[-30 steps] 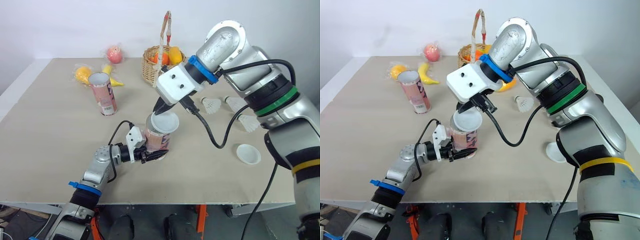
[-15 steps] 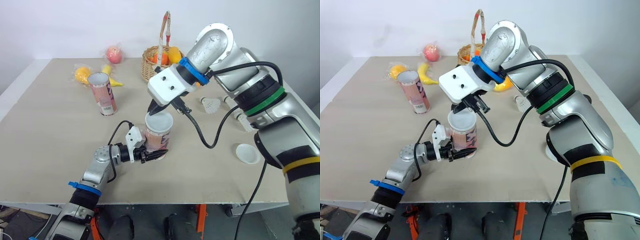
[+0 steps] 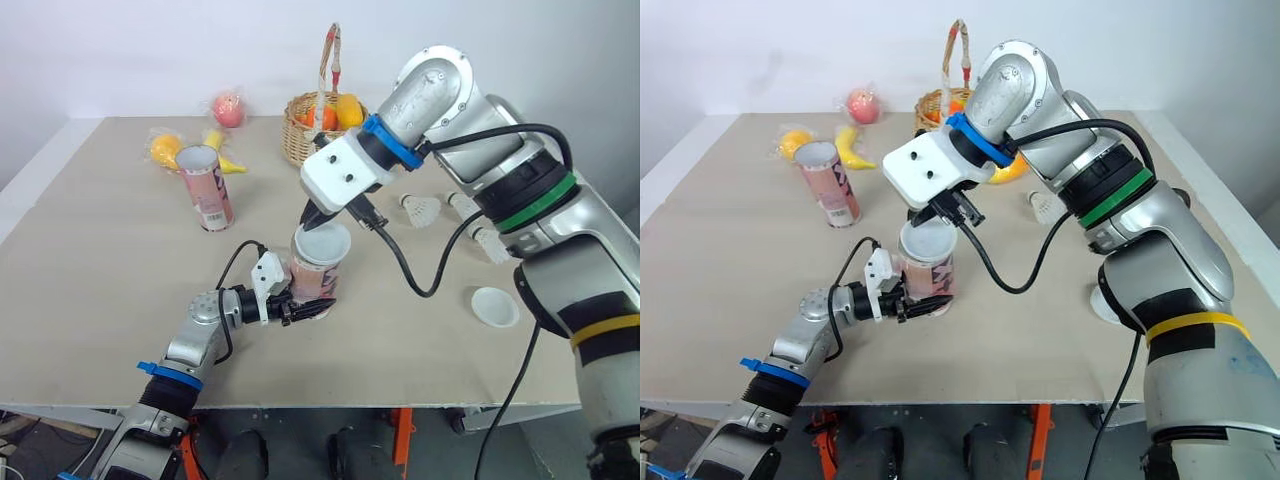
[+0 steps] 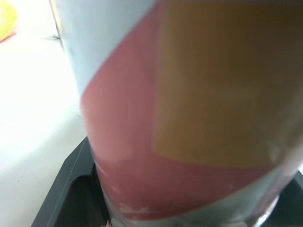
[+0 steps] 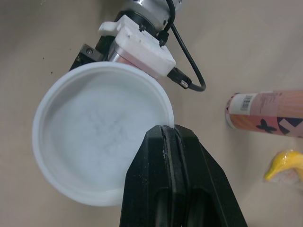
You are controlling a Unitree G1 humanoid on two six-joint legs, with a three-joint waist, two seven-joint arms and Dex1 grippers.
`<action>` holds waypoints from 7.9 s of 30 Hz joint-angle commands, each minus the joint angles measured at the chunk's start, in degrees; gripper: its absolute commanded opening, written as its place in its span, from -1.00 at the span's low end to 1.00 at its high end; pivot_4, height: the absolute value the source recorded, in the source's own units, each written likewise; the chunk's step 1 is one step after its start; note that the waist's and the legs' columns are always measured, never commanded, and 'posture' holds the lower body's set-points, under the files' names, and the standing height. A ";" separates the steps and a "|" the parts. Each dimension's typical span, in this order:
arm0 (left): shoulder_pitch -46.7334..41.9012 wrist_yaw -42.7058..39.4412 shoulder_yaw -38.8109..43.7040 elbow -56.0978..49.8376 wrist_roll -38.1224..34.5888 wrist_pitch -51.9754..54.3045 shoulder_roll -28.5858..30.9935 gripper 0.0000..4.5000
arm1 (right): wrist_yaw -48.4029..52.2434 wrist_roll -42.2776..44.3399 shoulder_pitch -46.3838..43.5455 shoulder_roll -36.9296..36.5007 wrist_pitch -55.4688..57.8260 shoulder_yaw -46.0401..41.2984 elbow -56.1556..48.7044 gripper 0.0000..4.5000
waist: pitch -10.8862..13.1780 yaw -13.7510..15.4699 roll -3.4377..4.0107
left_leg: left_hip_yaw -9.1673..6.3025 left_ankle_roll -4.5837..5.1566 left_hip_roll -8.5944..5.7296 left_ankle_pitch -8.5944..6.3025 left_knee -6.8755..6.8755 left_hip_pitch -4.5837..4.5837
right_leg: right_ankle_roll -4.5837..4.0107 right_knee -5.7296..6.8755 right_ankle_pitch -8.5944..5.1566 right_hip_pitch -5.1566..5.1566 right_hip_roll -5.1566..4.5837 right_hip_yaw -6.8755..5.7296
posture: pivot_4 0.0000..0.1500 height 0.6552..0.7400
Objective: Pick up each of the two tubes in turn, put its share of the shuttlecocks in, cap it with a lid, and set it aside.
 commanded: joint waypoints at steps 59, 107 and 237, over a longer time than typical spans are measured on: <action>2.56 1.70 0.33 2.46 1.83 1.49 0.51 0.30 | 2.39 6.96 2.98 -4.50 17.81 -17.58 -2.86 0.68 | -0.02 0.00 -0.06 | 0.03 0.10 0.02 0.08 -0.13 0.18 | -0.18 -0.01 0.04 0.13 -0.03 -0.04 | 1.00 1.00; 4.20 2.12 -0.44 -0.25 1.03 2.97 2.43 0.30 | -0.84 -17.13 19.06 1.65 2.81 -8.82 -8.48 -0.99 | -1.15 -0.80 -0.19 | 0.11 0.08 0.15 0.06 -0.41 0.85 | -0.47 0.01 -0.17 0.42 0.16 0.07 | 1.00 1.00; 3.87 3.07 14.87 -33.77 -21.57 21.16 19.12 1.00 | -26.94 11.23 50.65 4.15 38.41 -29.35 -29.58 0.21 | 0.55 0.69 -0.83 | -0.49 -0.47 -0.07 -0.53 0.06 -0.51 | -0.20 -0.13 -0.50 -0.16 -0.05 -0.37 | 1.00 1.00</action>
